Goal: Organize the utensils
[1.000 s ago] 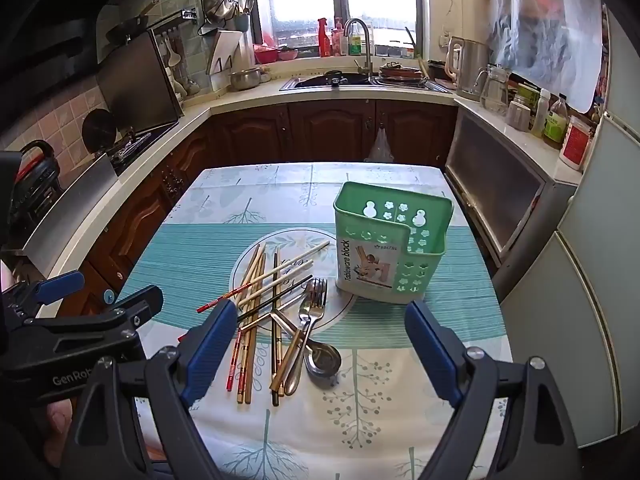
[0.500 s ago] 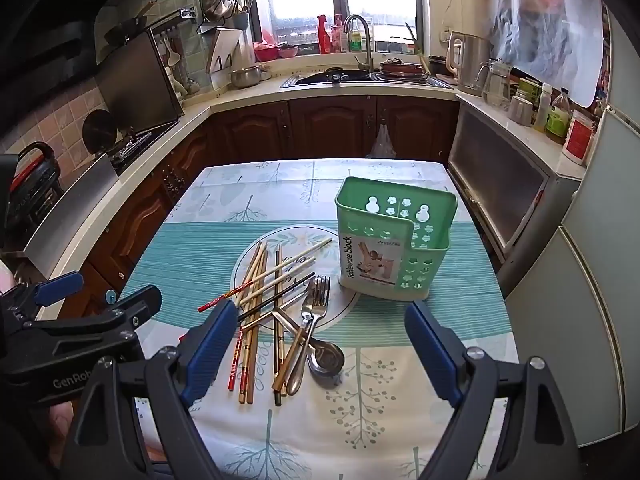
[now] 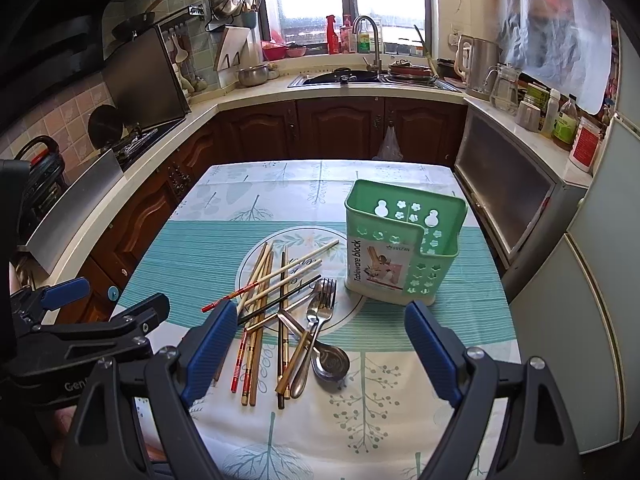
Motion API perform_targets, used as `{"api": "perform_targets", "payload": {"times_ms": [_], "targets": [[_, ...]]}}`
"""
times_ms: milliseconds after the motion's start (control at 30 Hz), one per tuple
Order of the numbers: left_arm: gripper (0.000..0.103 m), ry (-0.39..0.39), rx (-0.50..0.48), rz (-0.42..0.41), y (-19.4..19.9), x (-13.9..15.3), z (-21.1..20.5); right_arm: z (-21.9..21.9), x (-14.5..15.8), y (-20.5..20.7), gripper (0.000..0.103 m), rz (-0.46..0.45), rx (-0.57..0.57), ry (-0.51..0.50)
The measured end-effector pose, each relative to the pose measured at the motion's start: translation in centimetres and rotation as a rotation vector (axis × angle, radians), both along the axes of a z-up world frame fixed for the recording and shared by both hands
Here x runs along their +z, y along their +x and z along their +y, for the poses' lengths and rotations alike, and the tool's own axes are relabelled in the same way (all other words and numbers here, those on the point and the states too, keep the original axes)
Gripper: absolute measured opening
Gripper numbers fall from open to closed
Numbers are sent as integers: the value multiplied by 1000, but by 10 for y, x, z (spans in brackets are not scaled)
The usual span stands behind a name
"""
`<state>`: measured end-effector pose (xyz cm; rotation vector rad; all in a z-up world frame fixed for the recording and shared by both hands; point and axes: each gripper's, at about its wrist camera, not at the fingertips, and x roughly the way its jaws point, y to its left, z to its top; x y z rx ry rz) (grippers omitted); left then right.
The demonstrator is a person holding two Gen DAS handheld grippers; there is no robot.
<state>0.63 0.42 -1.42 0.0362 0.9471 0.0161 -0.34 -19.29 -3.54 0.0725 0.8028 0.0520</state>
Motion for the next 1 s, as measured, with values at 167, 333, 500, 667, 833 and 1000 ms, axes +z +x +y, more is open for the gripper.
{"api": "perform_targets", "payload": {"times_ms": [167,333,500,667,833,1000], "targets": [[102,1,-1,-3,0,-1,0,1,1,0,86,1,2,-1],[102,2,1,-7,-1,0,-1,2,2,1,86,1,1,-2],[102,4,1,-9,-1,0,-2,4,2,2,86,4,4,-2],[102,2,6,-7,2,1,-2,4,2,2,86,4,5,-3],[102,-3,2,-5,3,5,-1,8,3,3,86,3,12,-3],[99,-11,-8,2,5,6,-1,9,4,3,86,3,13,-1]]}}
